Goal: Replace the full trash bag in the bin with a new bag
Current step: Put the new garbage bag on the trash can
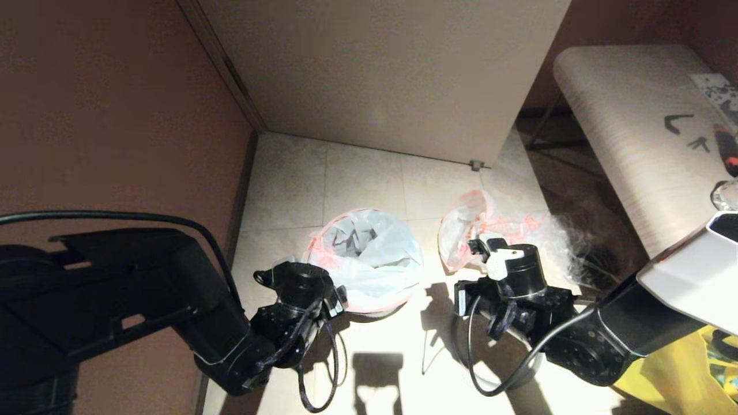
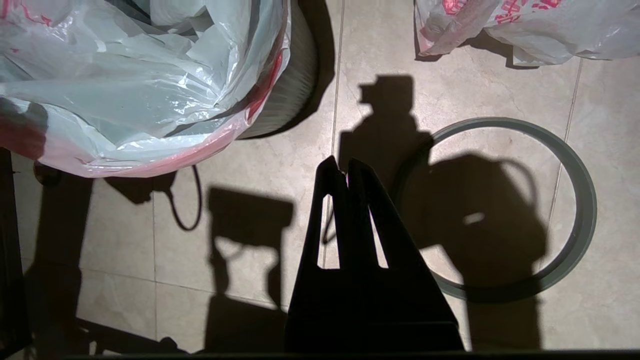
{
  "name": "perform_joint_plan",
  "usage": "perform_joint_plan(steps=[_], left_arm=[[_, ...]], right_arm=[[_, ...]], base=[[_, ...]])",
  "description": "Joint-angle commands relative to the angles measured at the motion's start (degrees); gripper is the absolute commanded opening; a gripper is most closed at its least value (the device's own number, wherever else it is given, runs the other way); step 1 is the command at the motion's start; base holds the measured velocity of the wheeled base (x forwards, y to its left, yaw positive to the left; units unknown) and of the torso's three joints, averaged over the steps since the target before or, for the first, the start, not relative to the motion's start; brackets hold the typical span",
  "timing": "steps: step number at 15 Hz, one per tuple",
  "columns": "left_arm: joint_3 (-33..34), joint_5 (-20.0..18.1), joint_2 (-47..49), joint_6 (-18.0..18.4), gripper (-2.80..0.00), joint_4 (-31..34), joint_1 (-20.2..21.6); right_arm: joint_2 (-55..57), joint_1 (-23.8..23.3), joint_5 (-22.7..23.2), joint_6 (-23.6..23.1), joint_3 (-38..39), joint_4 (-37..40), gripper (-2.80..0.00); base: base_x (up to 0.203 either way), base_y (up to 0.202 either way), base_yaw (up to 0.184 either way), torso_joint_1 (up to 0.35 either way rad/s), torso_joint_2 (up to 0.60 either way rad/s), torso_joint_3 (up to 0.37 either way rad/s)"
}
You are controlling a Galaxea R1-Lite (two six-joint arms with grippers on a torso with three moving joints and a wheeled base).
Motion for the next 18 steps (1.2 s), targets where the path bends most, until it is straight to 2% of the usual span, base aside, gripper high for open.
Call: perform_joint_plan(steps=[1, 4, 6, 11, 18], left_arm=[[0.3, 0.2, -1.0, -0.2, -2.8, -0.2, -1.3], [1.7, 0.5, -1.0, 0.1, -2.8, -0.2, -3.4], [-0.6, 0.5, 1.1, 0.9, -2.8, -0.1, -3.3], [-8.7, 0.5, 6.4, 7.1, -2.8, 0.8, -3.4], [-9.9, 0.6, 9.8, 7.2, -2.8, 1.0, -4.3]], right_arm=[[0.3, -0.3, -0.1, 0.1, 1.2, -1.5, -2.8], [0.3, -1.3, -0.1, 0.1, 2.4, -2.5, -2.8], [0.3, -1.7, -0.1, 0.1, 2.3, -2.5, -2.8], [-0.3, -2.2, 0.1, 0.3, 3.8, -5.1, -2.8], [-0.3, -4.2, 0.5, 0.4, 4.9, -5.9, -2.8]], base=[[0.0, 0.0, 0.0, 0.0, 0.0, 0.0], [0.0, 0.0, 0.0, 0.0, 0.0, 0.0], [0.0, 0.0, 0.0, 0.0, 0.0, 0.0], [0.0, 0.0, 0.0, 0.0, 0.0, 0.0], [0.0, 0.0, 0.0, 0.0, 0.0, 0.0]])
